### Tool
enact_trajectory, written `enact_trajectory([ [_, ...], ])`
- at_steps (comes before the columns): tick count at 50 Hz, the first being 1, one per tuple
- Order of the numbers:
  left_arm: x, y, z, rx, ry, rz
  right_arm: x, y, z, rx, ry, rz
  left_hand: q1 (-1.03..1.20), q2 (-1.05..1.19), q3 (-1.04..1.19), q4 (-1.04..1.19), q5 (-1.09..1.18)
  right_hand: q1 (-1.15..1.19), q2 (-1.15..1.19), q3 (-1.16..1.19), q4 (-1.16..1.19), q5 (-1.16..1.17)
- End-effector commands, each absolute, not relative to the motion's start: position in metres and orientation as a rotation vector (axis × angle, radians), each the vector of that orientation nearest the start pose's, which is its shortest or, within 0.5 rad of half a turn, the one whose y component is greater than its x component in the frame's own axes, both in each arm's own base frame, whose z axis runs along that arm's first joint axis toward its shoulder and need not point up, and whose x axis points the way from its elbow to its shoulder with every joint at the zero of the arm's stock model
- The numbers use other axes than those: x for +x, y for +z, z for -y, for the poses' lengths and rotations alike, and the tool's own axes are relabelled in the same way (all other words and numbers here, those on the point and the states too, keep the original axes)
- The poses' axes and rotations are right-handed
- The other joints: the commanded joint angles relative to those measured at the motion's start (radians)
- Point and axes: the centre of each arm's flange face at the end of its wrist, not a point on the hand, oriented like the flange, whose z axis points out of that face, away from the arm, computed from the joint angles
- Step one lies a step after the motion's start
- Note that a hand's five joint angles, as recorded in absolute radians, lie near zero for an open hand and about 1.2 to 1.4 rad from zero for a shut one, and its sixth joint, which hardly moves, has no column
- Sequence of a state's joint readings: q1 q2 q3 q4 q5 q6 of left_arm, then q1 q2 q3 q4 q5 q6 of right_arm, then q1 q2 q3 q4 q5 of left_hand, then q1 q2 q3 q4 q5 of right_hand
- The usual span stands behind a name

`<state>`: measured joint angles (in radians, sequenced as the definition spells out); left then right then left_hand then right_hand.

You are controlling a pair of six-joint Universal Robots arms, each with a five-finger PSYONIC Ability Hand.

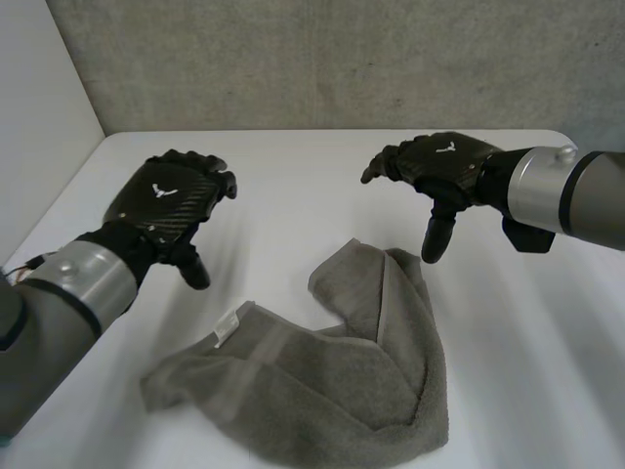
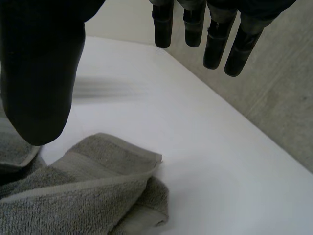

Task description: Fold the towel.

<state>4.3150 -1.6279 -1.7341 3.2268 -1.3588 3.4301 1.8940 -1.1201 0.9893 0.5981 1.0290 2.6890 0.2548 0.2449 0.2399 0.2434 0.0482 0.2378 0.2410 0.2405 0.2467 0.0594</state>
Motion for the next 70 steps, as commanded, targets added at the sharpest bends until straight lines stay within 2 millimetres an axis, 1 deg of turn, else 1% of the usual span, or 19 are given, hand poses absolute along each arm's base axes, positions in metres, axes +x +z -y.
enact_trajectory([
  [1,-0.285,0.214,0.23,1.181,-2.088,-2.461,0.291,0.248,0.283,-1.322,-1.385,-1.99,-0.047,-0.037,-0.032,-0.036,-0.015,-0.063,-0.066,-0.066,-0.072,-0.059],
  [4,-0.291,0.198,0.237,1.2,-2.027,-2.504,0.294,0.233,0.284,-1.41,-1.366,-1.978,-0.033,-0.023,-0.018,-0.021,0.0,-0.063,-0.066,-0.066,-0.072,-0.059],
  [5,-0.291,0.197,0.237,1.2,-2.026,-2.504,0.294,0.233,0.284,-1.41,-1.366,-1.978,-0.032,-0.023,-0.018,-0.021,0.0,-0.063,-0.066,-0.066,-0.072,-0.059],
  [6,-0.293,0.189,0.239,1.21,-1.995,-2.526,0.294,0.226,0.283,-1.457,-1.355,-1.976,-0.024,-0.014,-0.009,-0.012,0.008,-0.063,-0.066,-0.066,-0.072,-0.059],
  [10,-0.301,0.166,0.238,1.256,-1.911,-2.578,0.295,0.206,0.282,-1.578,-1.322,-1.948,-0.021,-0.011,-0.006,-0.009,0.011,-0.063,-0.066,-0.066,-0.072,-0.059],
  [13,-0.304,0.154,0.238,1.274,-1.869,-2.604,0.297,0.194,0.281,-1.614,-1.296,-1.949,-0.021,-0.011,-0.006,-0.009,0.011,-0.056,-0.059,-0.059,-0.065,-0.052],
  [19,-0.308,0.146,0.236,1.3,-1.841,-2.623,0.299,0.182,0.284,-1.626,-1.314,-1.937,-0.009,0.001,0.006,0.002,0.023,0.009,0.005,0.006,0.0,0.012],
  [21,-0.31,0.144,0.233,1.315,-1.831,-2.629,0.3,0.177,0.286,-1.631,-1.34,-1.929,0.052,0.062,0.067,0.064,0.084,0.061,0.058,0.058,0.052,0.065],
  [24,-0.311,0.142,0.232,1.321,-1.824,-2.632,0.3,0.176,0.288,-1.636,-1.355,-1.921,0.059,0.068,0.073,0.07,0.091,0.106,0.102,0.103,0.097,0.109],
  [26,-0.313,0.14,0.228,1.346,-1.806,-2.64,0.301,0.17,0.29,-1.652,-1.367,-1.916,0.059,0.068,0.073,0.07,0.091,0.33,0.327,0.328,0.321,0.334],
  [27,-0.313,0.14,0.228,1.346,-1.806,-2.64,0.301,0.17,0.29,-1.652,-1.367,-1.916,0.059,0.068,0.073,0.07,0.091,0.332,0.328,0.329,0.323,0.335],
  [29,-0.314,0.137,0.224,1.362,-1.77,-2.66,0.301,0.168,0.291,-1.669,-1.37,-1.92,0.059,0.068,0.073,0.07,0.091,0.734,0.731,0.732,0.725,0.738],
  [30,-0.314,0.137,0.224,1.362,-1.77,-2.66,0.301,0.168,0.291,-1.669,-1.37,-1.92,0.059,0.068,0.073,0.07,0.091,0.737,0.734,0.734,0.728,0.741],
  [31,-0.314,0.135,0.221,1.375,-1.751,-2.668,0.301,0.168,0.291,-1.674,-1.374,-1.917,0.056,0.066,0.071,0.067,0.088,0.937,0.934,0.935,0.928,0.941],
  [32,-0.314,0.135,0.221,1.375,-1.751,-2.668,0.301,0.168,0.291,-1.674,-1.374,-1.917,0.056,0.066,0.071,0.067,0.088,0.939,0.936,0.937,0.93,0.943],
  [34,-0.315,0.134,0.219,1.385,-1.73,-2.679,0.3,0.17,0.293,-1.671,-1.387,-1.919,0.053,0.063,0.068,0.064,0.085,1.158,1.155,1.155,1.149,1.162],
  [49,-0.318,0.13,0.213,1.418,-1.705,-2.69,0.285,0.164,0.306,-1.633,-1.419,-2.031,0.064,0.074,0.079,0.076,0.096,1.158,1.155,1.156,1.15,1.162],
  [60,-0.338,0.123,0.194,1.536,-1.699,-2.681,0.271,0.164,0.315,-1.518,-1.412,-2.118,0.059,0.068,0.074,0.07,0.091,1.158,1.155,1.156,1.15,1.162],
  [70,-0.351,0.119,0.186,1.597,-1.704,-2.669,0.268,0.165,0.31,-1.508,-1.395,-2.121,0.056,0.066,0.071,0.067,0.088,1.158,1.155,1.156,1.15,1.162],
])
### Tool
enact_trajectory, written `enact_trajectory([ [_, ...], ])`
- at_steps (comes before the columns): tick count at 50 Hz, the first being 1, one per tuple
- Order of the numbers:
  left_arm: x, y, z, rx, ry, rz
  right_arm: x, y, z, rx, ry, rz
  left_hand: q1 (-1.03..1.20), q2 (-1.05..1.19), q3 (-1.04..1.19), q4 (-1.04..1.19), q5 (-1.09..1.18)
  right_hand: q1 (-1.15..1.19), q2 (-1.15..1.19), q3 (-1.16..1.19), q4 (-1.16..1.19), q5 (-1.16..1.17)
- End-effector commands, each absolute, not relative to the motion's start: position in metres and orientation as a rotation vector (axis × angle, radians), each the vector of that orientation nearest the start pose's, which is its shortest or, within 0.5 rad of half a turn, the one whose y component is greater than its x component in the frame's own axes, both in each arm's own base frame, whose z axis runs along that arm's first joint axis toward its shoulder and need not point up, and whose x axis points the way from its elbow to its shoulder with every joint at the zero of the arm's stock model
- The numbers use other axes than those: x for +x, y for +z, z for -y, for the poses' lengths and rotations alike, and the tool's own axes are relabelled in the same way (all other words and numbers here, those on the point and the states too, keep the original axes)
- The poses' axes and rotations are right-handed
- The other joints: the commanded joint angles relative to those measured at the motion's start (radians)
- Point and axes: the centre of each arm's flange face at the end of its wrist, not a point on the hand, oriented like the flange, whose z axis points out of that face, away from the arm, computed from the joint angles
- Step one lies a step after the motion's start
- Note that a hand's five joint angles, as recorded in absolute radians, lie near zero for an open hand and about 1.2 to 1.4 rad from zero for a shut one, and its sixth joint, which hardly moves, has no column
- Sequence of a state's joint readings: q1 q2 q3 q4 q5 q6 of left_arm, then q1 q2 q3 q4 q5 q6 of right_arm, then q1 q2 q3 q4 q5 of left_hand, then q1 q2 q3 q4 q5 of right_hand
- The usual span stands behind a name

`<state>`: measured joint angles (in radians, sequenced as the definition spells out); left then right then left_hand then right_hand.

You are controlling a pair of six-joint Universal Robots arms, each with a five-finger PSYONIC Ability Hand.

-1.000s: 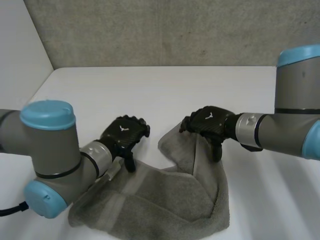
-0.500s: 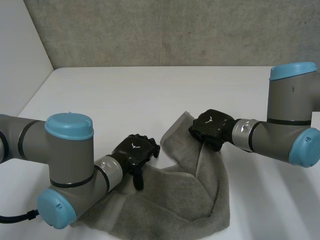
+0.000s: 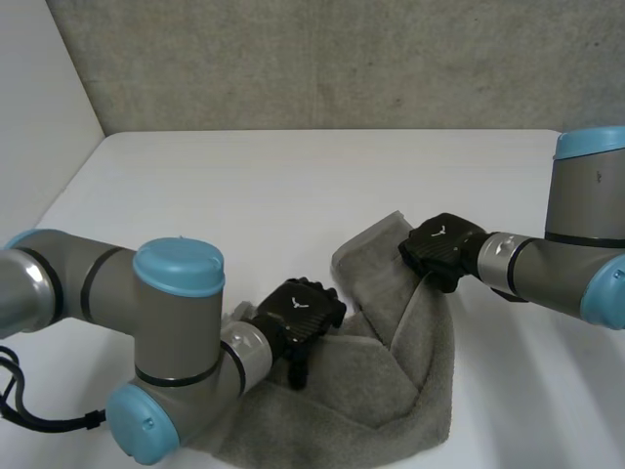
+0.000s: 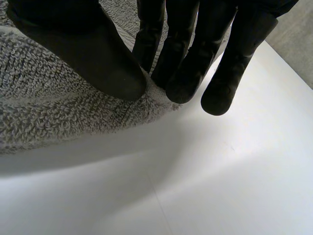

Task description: Fold the towel.

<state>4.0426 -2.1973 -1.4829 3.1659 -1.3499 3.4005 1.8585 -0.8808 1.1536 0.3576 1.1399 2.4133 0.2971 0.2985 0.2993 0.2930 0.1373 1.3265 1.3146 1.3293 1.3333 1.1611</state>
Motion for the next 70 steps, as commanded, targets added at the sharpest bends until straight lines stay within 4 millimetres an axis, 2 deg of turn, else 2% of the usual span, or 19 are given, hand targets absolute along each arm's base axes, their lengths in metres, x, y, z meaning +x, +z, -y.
enact_trajectory([
  [1,-0.352,0.119,0.188,1.593,-1.712,-2.667,0.268,0.164,0.308,-1.508,-1.39,-2.122,0.013,0.012,0.011,0.017,-0.001,0.07,0.082,0.067,0.063,0.061],
  [8,-0.356,0.119,0.191,1.593,-1.724,-2.665,0.267,0.165,0.305,-1.508,-1.399,-2.119,0.069,0.068,0.067,0.073,0.054,0.07,0.082,0.067,0.063,0.061],
  [19,-0.354,0.122,0.181,1.618,-1.658,-2.696,0.266,0.17,0.31,-1.504,-1.434,-2.112,1.099,1.097,1.096,1.103,1.084,0.07,0.082,0.067,0.063,0.061],
  [26,-0.358,0.141,0.195,1.583,-1.77,-2.63,0.274,0.182,0.316,-1.518,-1.517,-2.044,1.099,1.098,1.097,1.103,1.084,0.07,0.082,0.067,0.063,0.061],
  [31,-0.364,0.172,0.227,1.514,-1.956,-2.495,0.289,0.218,0.336,-1.495,-1.777,-1.891,1.099,1.098,1.097,1.103,1.084,0.07,0.082,0.067,0.063,0.061],
  [33,-0.36,0.208,0.266,1.389,-2.11,-2.309,0.3,0.263,0.352,-1.378,-2.019,-1.733,1.099,1.098,1.097,1.103,1.084,0.07,0.082,0.067,0.063,0.061],
  [34,-0.36,0.208,0.266,1.388,-2.111,-2.307,0.3,0.263,0.353,-1.378,-2.02,-1.732,1.099,1.098,1.097,1.103,1.084,0.07,0.082,0.067,0.063,0.061],
  [36,-0.345,0.264,0.305,1.176,-2.259,-2.073,0.3,0.317,0.368,-1.149,-2.244,-1.54,1.099,1.098,1.097,1.103,1.084,0.07,0.082,0.067,0.063,0.061],
  [39,-0.338,0.295,0.32,1.065,-2.331,-1.955,0.297,0.347,0.372,-1.005,-2.329,-1.431,1.099,1.098,1.097,1.103,1.084,0.07,0.082,0.067,0.063,0.061],
  [41,-0.326,0.356,0.332,0.871,-2.491,-1.758,0.287,0.397,0.375,-0.722,-2.407,-1.258,1.099,1.098,1.097,1.103,1.084,0.07,0.082,0.067,0.063,0.061],
  [42,-0.326,0.356,0.332,0.87,-2.492,-1.757,0.287,0.397,0.375,-0.721,-2.407,-1.258,1.099,1.098,1.097,1.103,1.084,0.07,0.082,0.067,0.063,0.061],
  [44,-0.316,0.405,0.329,0.765,-2.617,-1.597,0.27,0.421,0.381,-0.539,-2.388,-1.196,1.099,1.098,1.097,1.103,1.084,0.07,0.082,0.067,0.063,0.061],
  [49,-0.306,0.436,0.316,0.705,-2.69,-1.513,0.267,0.424,0.38,-0.508,-2.336,-1.235,1.099,1.098,1.097,1.103,1.084,0.07,0.082,0.067,0.063,0.061],
  [53,-0.303,0.427,0.313,0.725,-2.663,-1.57,0.267,0.418,0.378,-0.524,-2.305,-1.292,1.099,1.098,1.097,1.103,1.084,0.07,0.082,0.067,0.063,0.061],
  [57,-0.295,0.374,0.319,0.803,-2.485,-1.768,0.27,0.402,0.376,-0.604,-2.236,-1.375,1.099,1.098,1.097,1.103,1.084,0.07,0.082,0.067,0.063,0.061],
  [61,-0.285,0.34,0.318,0.845,-2.367,-1.886,0.282,0.354,0.37,-0.846,-2.05,-1.525,1.099,1.098,1.097,1.103,1.084,0.07,0.082,0.067,0.063,0.061],
  [63,-0.279,0.296,0.311,0.917,-2.227,-2.027,0.283,0.336,0.367,-0.915,-1.994,-1.585,1.099,1.098,1.097,1.103,1.084,0.07,0.082,0.067,0.063,0.061],
  [68,-0.267,0.23,0.294,1.02,-2.012,-2.219,0.282,0.282,0.35,-1.128,-1.819,-1.755,1.099,1.098,1.097,1.103,1.084,0.07,0.082,0.067,0.063,0.061],
  [70,-0.263,0.212,0.287,1.044,-1.956,-2.268,0.278,0.239,0.333,-1.264,-1.669,-1.861,1.099,1.098,1.097,1.103,1.084,0.07,0.082,0.067,0.063,0.061],
])
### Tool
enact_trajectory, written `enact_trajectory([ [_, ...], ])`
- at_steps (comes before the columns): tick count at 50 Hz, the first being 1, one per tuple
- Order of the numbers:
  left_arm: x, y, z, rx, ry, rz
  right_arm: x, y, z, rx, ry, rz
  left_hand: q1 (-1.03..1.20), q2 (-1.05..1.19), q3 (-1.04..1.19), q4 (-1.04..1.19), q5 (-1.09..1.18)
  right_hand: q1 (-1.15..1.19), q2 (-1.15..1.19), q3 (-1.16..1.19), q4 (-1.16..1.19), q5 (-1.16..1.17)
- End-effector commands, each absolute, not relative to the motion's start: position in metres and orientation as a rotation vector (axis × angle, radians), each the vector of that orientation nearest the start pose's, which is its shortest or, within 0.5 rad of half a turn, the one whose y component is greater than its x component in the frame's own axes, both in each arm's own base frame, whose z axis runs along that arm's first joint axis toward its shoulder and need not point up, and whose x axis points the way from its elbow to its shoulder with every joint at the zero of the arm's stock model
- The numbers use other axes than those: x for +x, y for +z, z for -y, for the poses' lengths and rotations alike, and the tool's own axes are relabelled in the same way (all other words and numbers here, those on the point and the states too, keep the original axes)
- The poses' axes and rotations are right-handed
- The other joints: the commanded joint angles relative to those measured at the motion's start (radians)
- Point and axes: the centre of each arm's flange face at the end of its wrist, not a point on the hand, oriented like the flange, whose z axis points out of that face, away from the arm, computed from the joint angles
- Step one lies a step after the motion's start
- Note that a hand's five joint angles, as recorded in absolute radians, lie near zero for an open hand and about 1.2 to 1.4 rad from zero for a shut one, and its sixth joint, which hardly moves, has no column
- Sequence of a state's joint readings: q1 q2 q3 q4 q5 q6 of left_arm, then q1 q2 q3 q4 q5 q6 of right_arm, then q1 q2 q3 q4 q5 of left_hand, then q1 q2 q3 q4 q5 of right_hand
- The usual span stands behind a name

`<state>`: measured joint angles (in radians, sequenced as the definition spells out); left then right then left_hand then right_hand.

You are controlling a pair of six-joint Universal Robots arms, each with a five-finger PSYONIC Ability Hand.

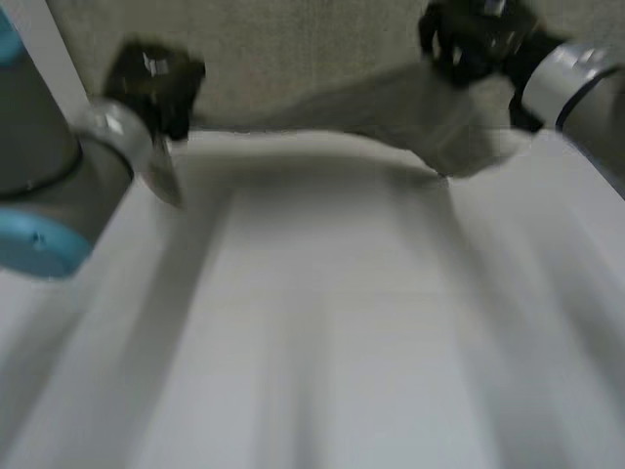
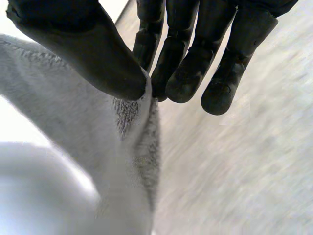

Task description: Fold the towel.

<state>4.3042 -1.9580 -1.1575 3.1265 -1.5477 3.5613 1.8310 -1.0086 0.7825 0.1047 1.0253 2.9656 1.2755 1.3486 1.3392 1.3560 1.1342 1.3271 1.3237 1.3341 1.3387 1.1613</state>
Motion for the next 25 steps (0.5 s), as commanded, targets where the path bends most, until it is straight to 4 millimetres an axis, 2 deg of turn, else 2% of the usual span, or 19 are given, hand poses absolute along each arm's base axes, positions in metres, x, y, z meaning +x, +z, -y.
enact_trajectory([
  [1,-0.261,0.197,0.28,1.068,-1.912,-2.307,0.278,0.239,0.332,-1.265,-1.668,-1.862,0.121,0.048,0.057,0.04,0.088,0.069,0.073,0.062,0.058,0.06],
  [2,-0.261,0.197,0.279,1.068,-1.911,-2.308,0.275,0.218,0.323,-1.321,-1.597,-1.901,0.121,0.048,0.057,0.04,0.088,0.069,0.073,0.062,0.058,0.06],
  [3,-0.258,0.182,0.272,1.088,-1.867,-2.344,0.275,0.218,0.323,-1.322,-1.596,-1.901,0.121,0.048,0.057,0.04,0.088,0.069,0.073,0.062,0.058,0.06],
  [4,-0.257,0.171,0.266,1.1,-1.84,-2.362,0.272,0.199,0.313,-1.37,-1.529,-1.937,0.121,0.048,0.057,0.04,0.088,0.069,0.073,0.062,0.058,0.06],
  [5,-0.257,0.17,0.266,1.1,-1.84,-2.363,0.268,0.184,0.303,-1.41,-1.467,-1.962,0.121,0.048,0.057,0.04,0.088,0.069,0.073,0.062,0.058,0.06],
  [6,-0.255,0.161,0.261,1.108,-1.817,-2.379,0.268,0.184,0.302,-1.411,-1.466,-1.962,0.121,0.048,0.057,0.04,0.088,0.069,0.073,0.062,0.058,0.06],
  [8,-0.255,0.155,0.254,1.124,-1.805,-2.387,0.261,0.163,0.287,-1.446,-1.372,-2.004,0.121,0.048,0.057,0.04,0.088,0.069,0.073,0.062,0.058,0.06],
  [10,-0.255,0.147,0.246,1.142,-1.791,-2.395,0.259,0.158,0.281,-1.445,-1.344,-2.018,0.121,0.048,0.057,0.04,0.088,0.069,0.073,0.062,0.058,0.06],
  [13,-0.255,0.146,0.245,1.146,-1.794,-2.393,0.256,0.153,0.275,-1.438,-1.321,-2.035,0.121,0.048,0.057,0.04,0.088,0.069,0.073,0.062,0.058,0.06],
  [16,-0.256,0.148,0.245,1.139,-1.817,-2.376,0.256,0.157,0.273,-1.435,-1.347,-2.03,0.109,0.036,0.046,0.029,0.076,0.069,0.073,0.062,0.058,0.06],
  [22,-0.258,0.151,0.252,1.121,-1.876,-2.331,0.254,0.167,0.271,-1.367,-1.366,-2.04,-0.04,-0.113,-0.104,-0.121,-0.074,0.069,0.073,0.062,0.058,0.06],
  [25,-0.26,0.152,0.256,1.107,-1.918,-2.3,0.254,0.172,0.271,-1.333,-1.375,-2.043,-0.213,-0.286,-0.276,-0.293,-0.246,0.069,0.073,0.062,0.058,0.06],
])
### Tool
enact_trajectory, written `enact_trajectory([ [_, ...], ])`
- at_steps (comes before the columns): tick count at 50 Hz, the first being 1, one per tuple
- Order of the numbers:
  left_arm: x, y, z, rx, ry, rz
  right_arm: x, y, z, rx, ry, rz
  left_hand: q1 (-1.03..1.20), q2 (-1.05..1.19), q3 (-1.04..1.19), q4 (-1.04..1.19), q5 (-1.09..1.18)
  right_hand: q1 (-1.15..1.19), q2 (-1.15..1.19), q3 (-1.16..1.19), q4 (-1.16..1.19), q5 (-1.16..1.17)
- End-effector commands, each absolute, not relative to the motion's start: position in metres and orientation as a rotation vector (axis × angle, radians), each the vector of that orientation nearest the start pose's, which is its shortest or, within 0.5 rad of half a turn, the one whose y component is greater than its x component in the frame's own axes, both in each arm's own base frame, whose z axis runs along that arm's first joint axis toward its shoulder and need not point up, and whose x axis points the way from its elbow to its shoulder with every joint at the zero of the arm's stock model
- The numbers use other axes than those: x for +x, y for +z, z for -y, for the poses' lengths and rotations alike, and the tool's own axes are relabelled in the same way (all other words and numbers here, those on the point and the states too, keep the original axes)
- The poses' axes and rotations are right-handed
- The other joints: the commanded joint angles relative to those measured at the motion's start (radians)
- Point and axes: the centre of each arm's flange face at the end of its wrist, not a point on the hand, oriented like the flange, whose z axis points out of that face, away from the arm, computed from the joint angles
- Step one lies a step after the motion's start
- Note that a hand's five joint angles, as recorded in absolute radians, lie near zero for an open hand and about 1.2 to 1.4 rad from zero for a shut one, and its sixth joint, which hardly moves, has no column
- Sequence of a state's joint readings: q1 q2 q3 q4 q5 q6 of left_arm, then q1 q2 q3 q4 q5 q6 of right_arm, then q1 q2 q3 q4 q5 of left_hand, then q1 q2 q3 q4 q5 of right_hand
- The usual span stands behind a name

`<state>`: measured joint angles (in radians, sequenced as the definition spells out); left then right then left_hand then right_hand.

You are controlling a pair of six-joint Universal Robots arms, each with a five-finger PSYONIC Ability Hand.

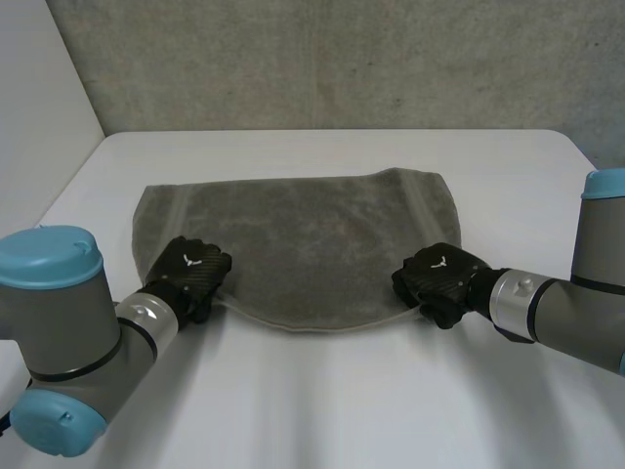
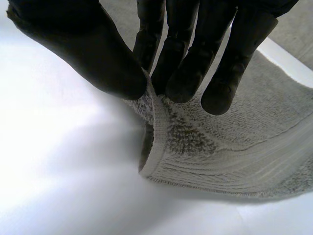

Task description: Fold the towel.

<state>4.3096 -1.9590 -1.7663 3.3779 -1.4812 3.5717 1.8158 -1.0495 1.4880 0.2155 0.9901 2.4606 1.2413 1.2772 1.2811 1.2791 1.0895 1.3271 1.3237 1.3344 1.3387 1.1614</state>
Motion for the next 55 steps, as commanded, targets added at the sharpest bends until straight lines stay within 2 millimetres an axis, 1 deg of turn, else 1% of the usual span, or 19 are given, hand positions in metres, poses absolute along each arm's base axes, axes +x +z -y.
enact_trajectory([
  [1,-0.26,0.149,0.258,1.101,-1.933,-2.289,0.254,0.172,0.271,-1.333,-1.375,-2.043,-0.319,-0.355,-0.359,-0.357,-0.342,0.069,0.073,0.062,0.058,0.06],
  [2,-0.26,0.149,0.258,1.101,-1.933,-2.289,0.254,0.173,0.271,-1.322,-1.377,-2.046,-0.32,-0.356,-0.36,-0.358,-0.343,0.069,0.073,0.062,0.058,0.06],
  [4,-0.261,0.141,0.262,1.092,-1.947,-2.274,0.254,0.175,0.272,-1.31,-1.385,-2.048,-0.577,-0.613,-0.617,-0.615,-0.6,0.069,0.073,0.062,0.058,0.06],
  [5,-0.261,0.141,0.262,1.092,-1.947,-2.274,0.253,0.176,0.273,-1.293,-1.395,-2.053,-0.579,-0.615,-0.618,-0.616,-0.601,0.069,0.073,0.062,0.058,0.06],
  [6,-0.262,0.136,0.264,1.094,-1.947,-2.268,0.253,0.176,0.273,-1.293,-1.395,-2.053,-0.663,-0.699,-0.703,-0.701,-0.686,0.069,0.073,0.062,0.058,0.06],
  [12,-0.261,0.117,0.268,1.168,-1.874,-2.22,0.248,0.177,0.286,-1.203,-1.457,-2.103,-0.76,-0.796,-0.8,-0.798,-0.783,0.069,0.073,0.062,0.058,0.06],
  [17,-0.257,0.112,0.269,1.207,-1.821,-2.168,0.242,0.179,0.29,-1.18,-1.478,-2.127,-0.805,-0.841,-0.844,-0.842,-0.827,0.069,0.073,0.062,0.058,0.06],
  [23,-0.254,0.113,0.27,1.187,-1.797,-2.153,0.235,0.18,0.297,-1.143,-1.502,-2.168,-0.805,-0.841,-0.844,-0.842,-0.827,0.069,0.073,0.062,0.058,0.06],
  [29,-0.249,0.122,0.271,1.145,-1.799,-2.135,0.227,0.18,0.308,-1.088,-1.573,-2.219,-0.793,-0.829,-0.833,-0.831,-0.816,0.069,0.073,0.062,0.058,0.06],
  [34,-0.241,0.132,0.271,1.103,-1.812,-2.121,0.226,0.18,0.309,-1.08,-1.594,-2.235,-0.79,-0.826,-0.83,-0.828,-0.813,0.069,0.073,0.062,0.058,0.06],
  [36,-0.238,0.142,0.271,1.078,-1.84,-2.103,0.227,0.181,0.309,-1.081,-1.596,-2.234,-0.787,-0.823,-0.827,-0.825,-0.81,0.069,0.073,0.062,0.058,0.06],
  [40,-0.238,0.148,0.27,1.071,-1.864,-2.093,0.227,0.183,0.308,-1.076,-1.605,-2.228,-0.769,-0.805,-0.809,-0.807,-0.792,0.069,0.073,0.062,0.058,0.06],
  [42,-0.238,0.15,0.269,1.07,-1.87,-2.089,0.227,0.184,0.309,-1.064,-1.609,-2.225,-0.734,-0.77,-0.774,-0.772,-0.757,0.069,0.073,0.062,0.058,0.06],
  [44,-0.238,0.153,0.268,1.07,-1.878,-2.081,0.227,0.184,0.309,-1.044,-1.614,-2.224,-0.571,-0.607,-0.611,-0.609,-0.593,0.069,0.073,0.062,0.058,0.06],
  [45,-0.238,0.153,0.268,1.07,-1.878,-2.081,0.227,0.186,0.311,-1.023,-1.626,-2.216,-0.57,-0.606,-0.61,-0.608,-0.593,0.069,0.073,0.062,0.058,0.06],
  [46,-0.238,0.155,0.269,1.069,-1.882,-2.071,0.227,0.186,0.311,-1.023,-1.627,-2.216,-0.491,-0.527,-0.531,-0.529,-0.514,0.069,0.073,0.062,0.058,0.06],
  [48,-0.237,0.156,0.27,1.065,-1.881,-2.061,0.227,0.194,0.312,-0.985,-1.661,-2.194,-0.455,-0.491,-0.495,-0.493,-0.478,0.069,0.073,0.062,0.058,0.06],
  [53,-0.228,0.167,0.284,0.993,-1.908,-2.025,0.227,0.206,0.313,-0.962,-1.707,-2.164,-0.358,-0.394,-0.398,-0.396,-0.381,0.069,0.073,0.062,0.058,0.06],
  [55,-0.215,0.177,0.294,0.924,-1.916,-2.002,0.228,0.207,0.312,-0.963,-1.71,-2.158,-0.358,-0.394,-0.398,-0.396,-0.381,0.069,0.073,0.062,0.058,0.06],
])
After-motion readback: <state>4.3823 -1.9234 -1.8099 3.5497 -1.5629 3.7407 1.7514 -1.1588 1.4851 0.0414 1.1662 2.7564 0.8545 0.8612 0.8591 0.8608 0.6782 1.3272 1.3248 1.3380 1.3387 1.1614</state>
